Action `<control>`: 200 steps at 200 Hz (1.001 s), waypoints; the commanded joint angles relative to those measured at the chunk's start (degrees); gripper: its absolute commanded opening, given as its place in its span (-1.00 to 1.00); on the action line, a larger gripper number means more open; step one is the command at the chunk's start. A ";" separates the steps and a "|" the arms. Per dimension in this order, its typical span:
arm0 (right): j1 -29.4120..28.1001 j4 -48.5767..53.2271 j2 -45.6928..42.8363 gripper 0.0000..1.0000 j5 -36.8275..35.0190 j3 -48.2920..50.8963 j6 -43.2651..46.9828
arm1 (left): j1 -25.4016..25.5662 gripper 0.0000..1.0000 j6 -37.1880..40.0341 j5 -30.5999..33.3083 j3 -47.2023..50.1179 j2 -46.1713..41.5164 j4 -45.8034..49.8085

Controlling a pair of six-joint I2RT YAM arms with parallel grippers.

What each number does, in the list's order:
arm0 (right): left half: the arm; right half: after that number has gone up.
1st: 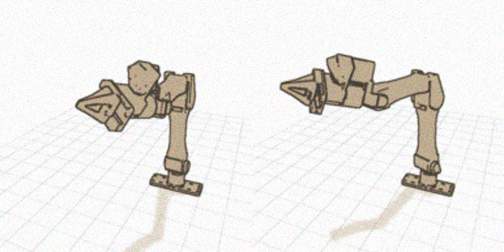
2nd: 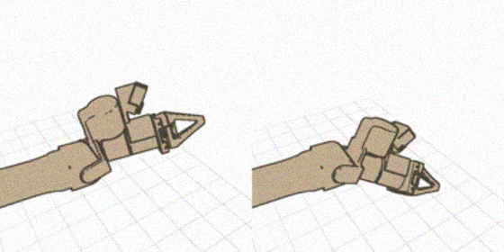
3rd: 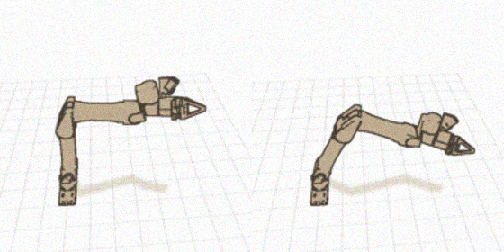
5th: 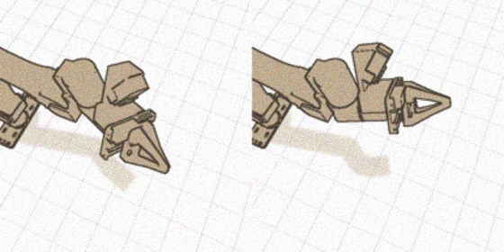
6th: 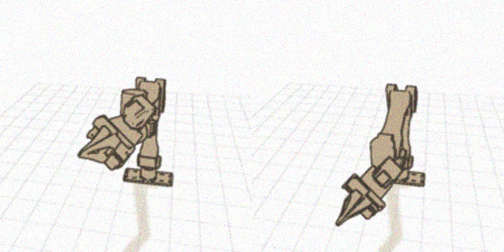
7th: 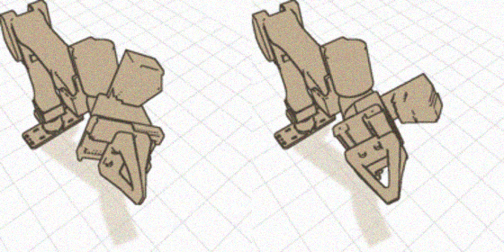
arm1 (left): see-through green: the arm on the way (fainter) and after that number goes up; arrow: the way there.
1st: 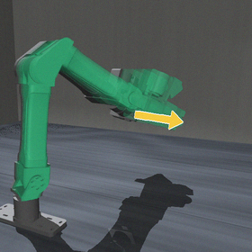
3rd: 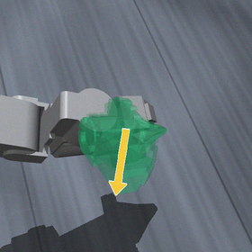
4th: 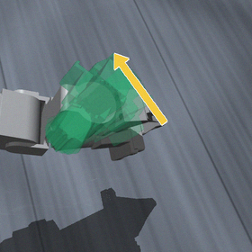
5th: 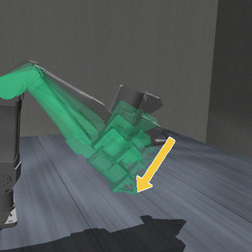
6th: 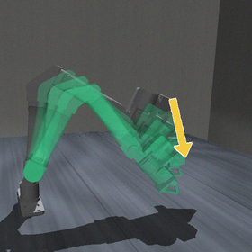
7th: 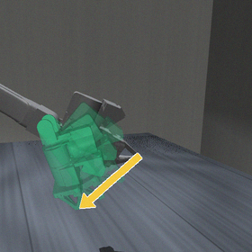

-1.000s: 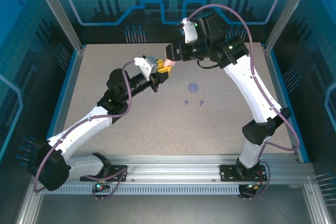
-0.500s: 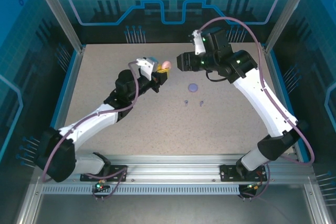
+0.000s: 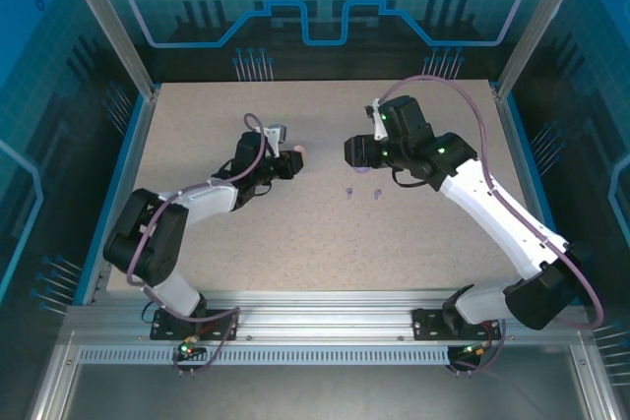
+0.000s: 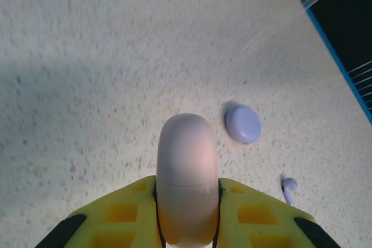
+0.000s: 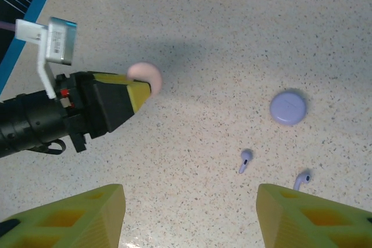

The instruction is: Insert the wireless bluetooth earbuds into the charging case

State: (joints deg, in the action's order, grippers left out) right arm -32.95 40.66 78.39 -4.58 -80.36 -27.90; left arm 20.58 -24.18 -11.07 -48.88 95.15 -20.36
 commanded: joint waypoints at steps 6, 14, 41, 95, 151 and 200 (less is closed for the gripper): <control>0.29 -3.85 -1.26 0.24 -1.40 2.57 -1.96 | -1.55 -1.00 -5.34 -5.70 -3.14 4.38 1.29; 0.29 -4.13 -1.22 0.24 -1.39 3.08 -2.15 | -2.07 -1.00 -6.15 -6.60 -3.96 6.04 1.95; 0.26 -4.70 -1.21 0.24 -1.60 4.31 -2.56 | -3.26 -1.00 -7.48 -8.39 -7.41 11.02 5.65; 0.25 -4.61 -2.00 0.25 -2.26 5.89 -3.31 | -5.01 -0.84 -6.52 -9.09 -14.40 17.47 15.35; 0.31 -4.14 -2.23 0.26 -2.32 6.53 -3.65 | -7.45 -0.07 -3.79 -6.77 -16.91 18.01 22.45; 0.91 -2.79 -0.62 0.39 -3.27 6.27 -3.25 | -10.28 0.22 -0.51 -4.71 -18.30 15.33 28.28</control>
State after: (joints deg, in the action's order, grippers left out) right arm -32.95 37.23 77.25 -6.28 -74.13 -30.70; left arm 12.62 -27.46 -18.06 -65.73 112.86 1.32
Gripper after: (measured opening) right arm 0.657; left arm 0.583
